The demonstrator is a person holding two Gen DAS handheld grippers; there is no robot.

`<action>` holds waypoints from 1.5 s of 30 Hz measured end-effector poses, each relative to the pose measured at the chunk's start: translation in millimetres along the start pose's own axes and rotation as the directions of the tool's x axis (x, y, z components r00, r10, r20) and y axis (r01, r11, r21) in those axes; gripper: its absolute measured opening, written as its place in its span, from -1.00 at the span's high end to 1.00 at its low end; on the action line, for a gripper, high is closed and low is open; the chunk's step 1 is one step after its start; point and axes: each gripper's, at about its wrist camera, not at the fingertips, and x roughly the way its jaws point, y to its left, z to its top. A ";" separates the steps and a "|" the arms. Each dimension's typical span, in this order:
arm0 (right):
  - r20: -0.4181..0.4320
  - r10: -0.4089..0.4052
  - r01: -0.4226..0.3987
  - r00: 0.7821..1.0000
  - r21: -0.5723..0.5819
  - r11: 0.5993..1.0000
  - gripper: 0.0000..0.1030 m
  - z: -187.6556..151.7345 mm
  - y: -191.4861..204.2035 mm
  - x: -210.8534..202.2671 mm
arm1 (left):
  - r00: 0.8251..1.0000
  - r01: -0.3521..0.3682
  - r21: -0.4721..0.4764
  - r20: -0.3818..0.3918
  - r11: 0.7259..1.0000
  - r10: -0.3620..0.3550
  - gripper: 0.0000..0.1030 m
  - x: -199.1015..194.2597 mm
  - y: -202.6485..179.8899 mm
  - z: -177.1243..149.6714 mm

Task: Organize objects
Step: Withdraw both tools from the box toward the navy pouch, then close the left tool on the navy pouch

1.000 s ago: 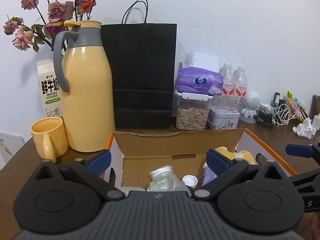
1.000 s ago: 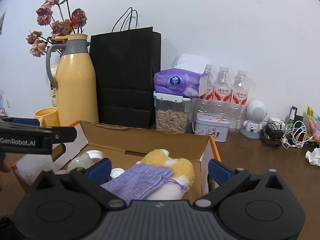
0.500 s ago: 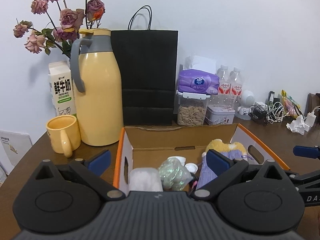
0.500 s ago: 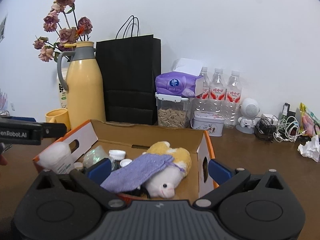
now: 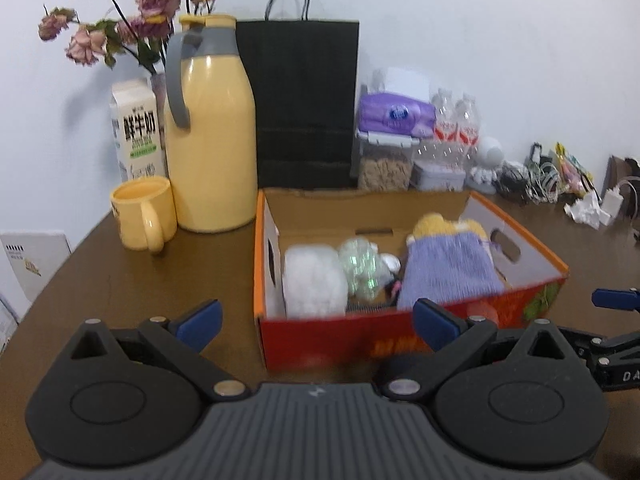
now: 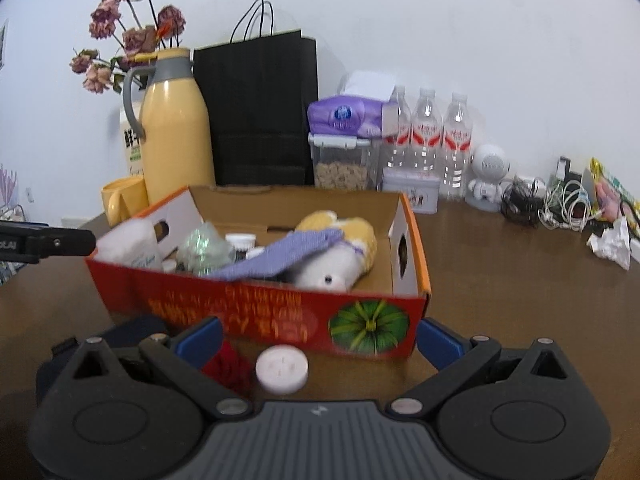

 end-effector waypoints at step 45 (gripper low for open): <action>-0.171 0.000 -0.003 0.985 -0.018 1.000 -1.00 -42.5 3.4 21.9 | 0.964 0.203 0.002 -0.175 0.979 -0.200 -0.32 31.1 -30.2 -50.3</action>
